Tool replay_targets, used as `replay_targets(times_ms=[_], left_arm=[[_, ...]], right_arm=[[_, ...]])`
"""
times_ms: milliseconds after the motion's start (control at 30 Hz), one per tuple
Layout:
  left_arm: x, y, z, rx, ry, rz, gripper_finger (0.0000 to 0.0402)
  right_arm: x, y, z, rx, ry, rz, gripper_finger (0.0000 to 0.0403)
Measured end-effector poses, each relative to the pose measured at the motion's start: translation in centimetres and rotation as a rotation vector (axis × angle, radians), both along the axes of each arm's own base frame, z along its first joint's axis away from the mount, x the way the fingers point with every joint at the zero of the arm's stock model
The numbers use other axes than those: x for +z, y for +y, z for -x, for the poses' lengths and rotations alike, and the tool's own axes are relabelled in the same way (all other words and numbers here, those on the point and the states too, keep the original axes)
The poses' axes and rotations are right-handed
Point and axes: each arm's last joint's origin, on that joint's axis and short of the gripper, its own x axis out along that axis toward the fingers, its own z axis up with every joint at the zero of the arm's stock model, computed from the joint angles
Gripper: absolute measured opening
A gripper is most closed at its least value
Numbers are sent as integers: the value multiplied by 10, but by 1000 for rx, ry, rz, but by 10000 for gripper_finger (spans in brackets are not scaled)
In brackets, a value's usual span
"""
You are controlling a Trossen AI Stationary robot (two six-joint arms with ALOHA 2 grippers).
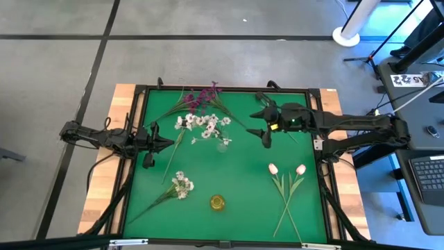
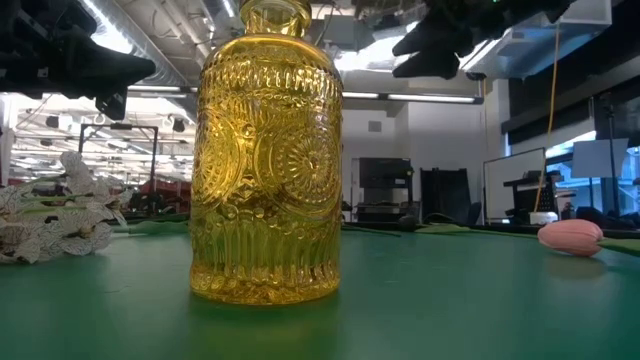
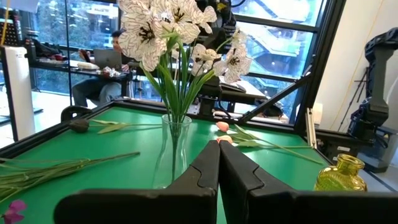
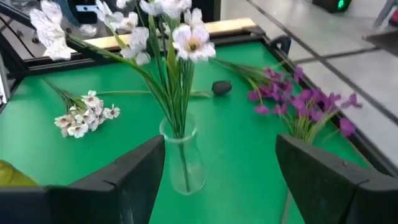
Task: Sort flowers into vase by color
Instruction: Put the pink tulip flower into the transparent vase
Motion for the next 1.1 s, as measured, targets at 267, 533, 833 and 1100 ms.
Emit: replay_targets(times_ms=[267,533,833,1100], left_arm=[[0,0,0,0,0,0,0],[0,0,0,0,0,0,0],[0,0,0,0,0,0,0],[0,0,0,0,0,0,0]], right_arm=[[-8,0,4,-23,80,-59,303],[-8,0,3,-32,76,-77,303],[-8,1,3,-27,74,-90,303],[-8,4,3,57,71,-179,303]])
